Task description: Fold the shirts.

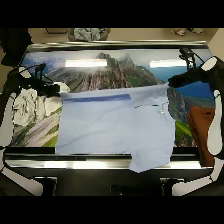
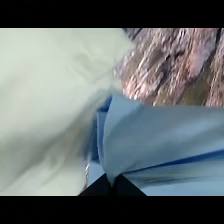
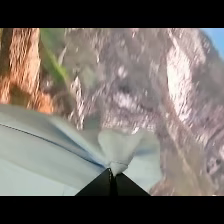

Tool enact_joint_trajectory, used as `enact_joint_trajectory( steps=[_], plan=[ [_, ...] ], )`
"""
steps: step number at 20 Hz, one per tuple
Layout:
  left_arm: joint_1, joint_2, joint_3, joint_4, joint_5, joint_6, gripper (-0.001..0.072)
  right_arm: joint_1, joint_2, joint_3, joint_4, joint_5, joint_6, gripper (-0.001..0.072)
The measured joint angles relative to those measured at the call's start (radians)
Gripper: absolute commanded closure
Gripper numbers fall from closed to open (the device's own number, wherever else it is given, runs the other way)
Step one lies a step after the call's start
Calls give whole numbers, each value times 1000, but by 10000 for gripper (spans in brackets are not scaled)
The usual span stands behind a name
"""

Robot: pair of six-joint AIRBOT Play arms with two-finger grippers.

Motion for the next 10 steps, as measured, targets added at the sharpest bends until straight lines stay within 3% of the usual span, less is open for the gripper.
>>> enact_joint_trajectory(
  steps=[5,10],
  plan=[
    [3,-3,-16,7,-243,30,679,0,39,-79,-80,309,32,668],
    [-7,-3,-86,8,-365,37,679,2,79,-261,-98,382,57,668]
  ],
)
